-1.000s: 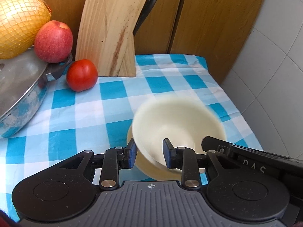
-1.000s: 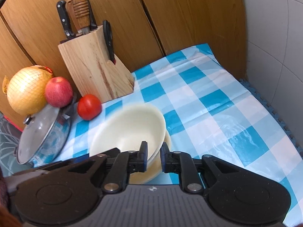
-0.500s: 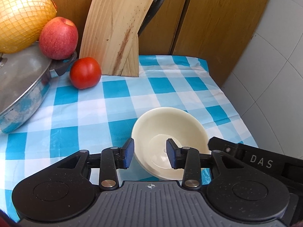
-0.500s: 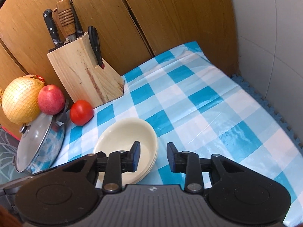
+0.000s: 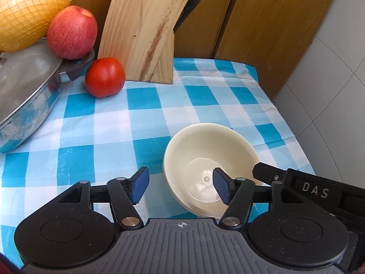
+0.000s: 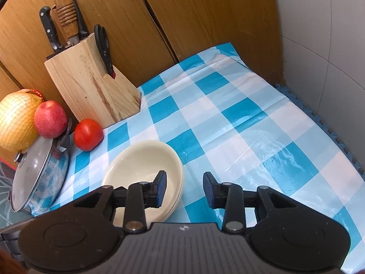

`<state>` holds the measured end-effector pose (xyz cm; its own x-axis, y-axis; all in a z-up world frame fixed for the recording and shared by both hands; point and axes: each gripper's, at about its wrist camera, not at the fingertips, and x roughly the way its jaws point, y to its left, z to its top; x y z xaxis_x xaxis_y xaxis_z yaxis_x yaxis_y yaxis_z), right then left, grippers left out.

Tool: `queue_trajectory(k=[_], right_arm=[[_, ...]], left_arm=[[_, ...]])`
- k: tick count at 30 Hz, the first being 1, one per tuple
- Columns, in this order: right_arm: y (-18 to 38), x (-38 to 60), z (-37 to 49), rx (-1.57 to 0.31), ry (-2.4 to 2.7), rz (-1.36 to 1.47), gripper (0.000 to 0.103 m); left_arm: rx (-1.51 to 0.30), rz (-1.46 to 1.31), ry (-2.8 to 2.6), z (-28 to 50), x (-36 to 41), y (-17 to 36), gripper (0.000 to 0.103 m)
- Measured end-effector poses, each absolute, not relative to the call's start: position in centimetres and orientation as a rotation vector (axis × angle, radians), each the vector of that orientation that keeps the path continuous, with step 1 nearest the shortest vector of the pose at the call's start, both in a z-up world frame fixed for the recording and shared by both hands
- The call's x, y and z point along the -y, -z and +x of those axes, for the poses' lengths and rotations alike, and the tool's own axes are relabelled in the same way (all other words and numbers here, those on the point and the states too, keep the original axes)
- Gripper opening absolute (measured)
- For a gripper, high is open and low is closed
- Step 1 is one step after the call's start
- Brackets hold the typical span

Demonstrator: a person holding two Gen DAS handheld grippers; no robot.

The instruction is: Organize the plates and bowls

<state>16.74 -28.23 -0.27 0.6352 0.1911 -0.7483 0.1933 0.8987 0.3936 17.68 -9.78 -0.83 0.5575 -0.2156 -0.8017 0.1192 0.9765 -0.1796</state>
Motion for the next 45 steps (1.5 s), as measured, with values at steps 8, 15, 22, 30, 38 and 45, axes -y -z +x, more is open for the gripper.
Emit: queue_trajectory(k=[8, 15, 22, 30, 38, 45], right_arm=[[0.7, 28.7, 17.1, -0.902, 0.013, 0.521, 0.035], [0.5, 28.4, 17.1, -0.892, 0.016, 0.491, 0.035], [0.7, 28.1, 17.3, -0.899, 0.009, 0.487, 0.035], [0.9, 27.6, 17.7, -0.909, -0.020, 0.479, 0.030], [1.4, 27.3, 18.2, -0.935, -0.036, 0.478, 0.012], [1.2, 27.4, 18.0, -0.923, -0.043, 0.471, 0.011]], left_arm=[[-0.961, -0.118, 0.178, 17.8, 9.6, 0.9, 0.082], [-0.953, -0.112, 0.174, 17.8, 9.7, 0.8, 0.079], [-0.959, -0.116, 0.173, 17.9, 9.8, 0.9, 0.073], [-0.984, -0.124, 0.187, 18.2, 10.0, 1.3, 0.058], [-1.002, -0.126, 0.192, 18.6, 10.1, 1.8, 0.041], [-1.001, -0.110, 0.183, 18.5, 10.2, 1.7, 0.037]])
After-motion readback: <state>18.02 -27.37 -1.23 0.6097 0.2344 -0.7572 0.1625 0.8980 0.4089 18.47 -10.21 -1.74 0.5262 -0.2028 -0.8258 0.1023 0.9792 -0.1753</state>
